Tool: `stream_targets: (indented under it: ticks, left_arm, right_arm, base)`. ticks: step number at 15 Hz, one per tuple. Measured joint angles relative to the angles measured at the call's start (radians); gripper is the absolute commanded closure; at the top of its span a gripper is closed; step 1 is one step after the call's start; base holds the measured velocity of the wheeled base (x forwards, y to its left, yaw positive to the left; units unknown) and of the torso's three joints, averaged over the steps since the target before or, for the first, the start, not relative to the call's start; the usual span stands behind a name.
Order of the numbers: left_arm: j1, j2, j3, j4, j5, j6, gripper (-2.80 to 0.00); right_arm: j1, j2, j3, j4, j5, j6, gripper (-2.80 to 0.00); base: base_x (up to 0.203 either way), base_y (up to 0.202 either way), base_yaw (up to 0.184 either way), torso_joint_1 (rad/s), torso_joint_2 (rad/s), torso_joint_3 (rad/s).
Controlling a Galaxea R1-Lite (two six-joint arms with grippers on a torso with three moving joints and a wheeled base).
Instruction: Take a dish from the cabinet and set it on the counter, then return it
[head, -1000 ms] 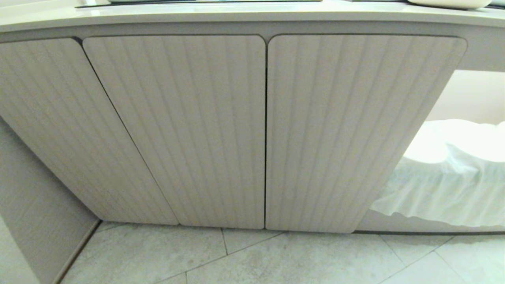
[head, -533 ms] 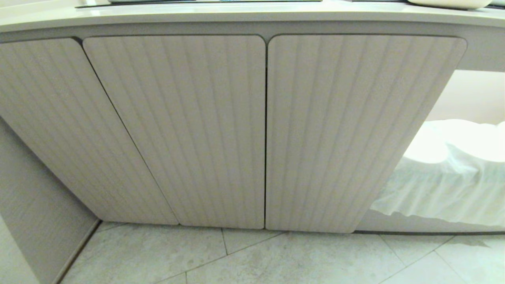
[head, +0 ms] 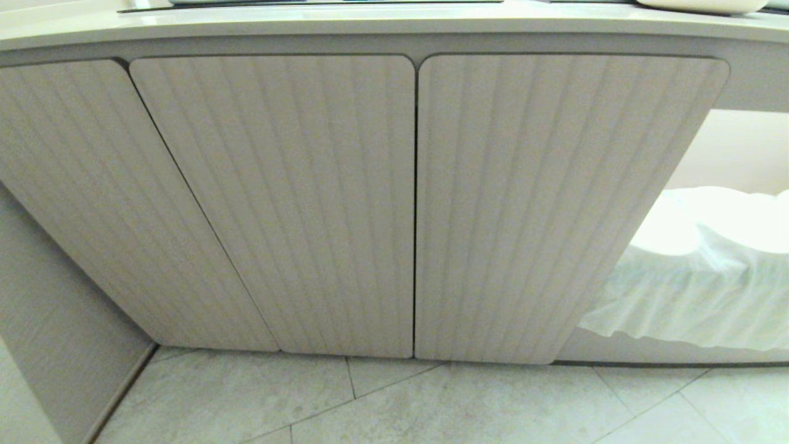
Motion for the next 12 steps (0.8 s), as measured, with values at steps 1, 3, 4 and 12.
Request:
stream_targets:
  ticks: [1, 3, 4, 12]
  left_arm:
    - [0.000, 0.000, 0.000, 0.000, 0.001, 0.000, 0.00]
    - [0.000, 0.000, 0.000, 0.000, 0.000, 0.000, 0.00]
    - [0.000, 0.000, 0.000, 0.000, 0.000, 0.000, 0.00]
    - [0.000, 0.000, 0.000, 0.000, 0.000, 0.000, 0.00]
  right_arm:
    - [0.000, 0.000, 0.000, 0.000, 0.000, 0.001, 0.00]
    - [0.000, 0.000, 0.000, 0.000, -0.002, 0.011, 0.00]
    - [0.000, 0.000, 0.000, 0.001, -0.003, 0.013, 0.00]
    - [0.000, 0.000, 0.000, -0.001, -0.008, 0.117, 0.00]
  base:
    - [0.000, 0.000, 0.000, 0.000, 0.00, 0.000]
    - [0.000, 0.000, 0.000, 0.000, 0.00, 0.000]
    - [0.000, 0.000, 0.000, 0.000, 0.00, 0.000]
    - [0.000, 0.000, 0.000, 0.000, 0.00, 0.000]
